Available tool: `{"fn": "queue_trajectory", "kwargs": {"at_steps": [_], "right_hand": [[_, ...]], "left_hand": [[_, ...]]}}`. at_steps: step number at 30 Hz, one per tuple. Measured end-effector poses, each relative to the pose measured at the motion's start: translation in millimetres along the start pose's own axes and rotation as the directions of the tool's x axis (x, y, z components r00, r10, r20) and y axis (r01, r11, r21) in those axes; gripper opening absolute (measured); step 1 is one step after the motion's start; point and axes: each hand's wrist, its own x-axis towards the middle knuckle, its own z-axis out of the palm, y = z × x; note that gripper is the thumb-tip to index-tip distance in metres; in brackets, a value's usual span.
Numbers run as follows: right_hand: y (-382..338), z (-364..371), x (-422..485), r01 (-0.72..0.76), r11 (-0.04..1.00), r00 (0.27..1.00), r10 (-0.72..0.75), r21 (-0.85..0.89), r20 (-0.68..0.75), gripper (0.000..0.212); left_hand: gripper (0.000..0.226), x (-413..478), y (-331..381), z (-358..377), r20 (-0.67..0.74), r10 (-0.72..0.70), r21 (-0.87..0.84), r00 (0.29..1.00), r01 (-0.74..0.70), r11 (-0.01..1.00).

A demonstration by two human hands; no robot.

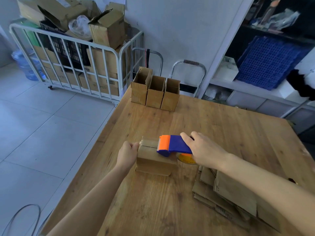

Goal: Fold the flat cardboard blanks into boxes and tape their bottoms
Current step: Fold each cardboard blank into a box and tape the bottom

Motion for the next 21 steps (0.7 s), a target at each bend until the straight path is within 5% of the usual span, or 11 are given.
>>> {"fn": "queue_trajectory", "kwargs": {"at_steps": [4,8,10,13,15,18,21], "right_hand": [[1.5,-0.7,-4.3,-0.007,1.000,1.000,0.007,0.003,0.008,0.078],[-0.9,-1.8,-2.7,-0.010,1.000,1.000,0.010,0.012,0.002,0.076],[-2.0,-2.8,-1.7,-0.018,1.000,1.000,0.018,0.022,0.009,0.076],[-0.9,-3.6,-4.9,-0.041,0.998,0.999,0.040,0.041,0.026,0.078],[-1.7,-3.4,-5.9,-0.041,0.998,0.999,0.040,0.037,0.025,0.079],[-3.5,-2.8,-3.4,-0.044,0.998,0.999,0.044,0.049,0.003,0.078],[-4.1,-2.5,-2.0,-0.053,0.997,0.999,0.053,0.063,0.001,0.076]], "left_hand": [[0.088,-1.3,-24.8,-14.1,0.052,-0.153,0.236,0.987,0.137,0.962],[0.052,-18.3,-27.4,-20.2,-0.105,0.063,-0.078,0.992,-0.072,0.994],[0.032,-27.5,-8.1,-19.4,0.102,0.141,-0.238,0.985,-0.114,0.965],[0.016,-30.3,10.7,-22.3,0.477,0.171,-0.029,0.862,-0.179,0.983],[0.056,-24.0,15.0,-24.4,0.529,0.137,0.118,0.837,-0.232,0.966],[0.113,-19.7,28.3,-20.6,0.418,0.251,0.406,0.873,-0.427,0.808],[0.100,-16.8,42.4,-12.8,0.478,0.347,0.425,0.807,-0.558,0.713]]}}
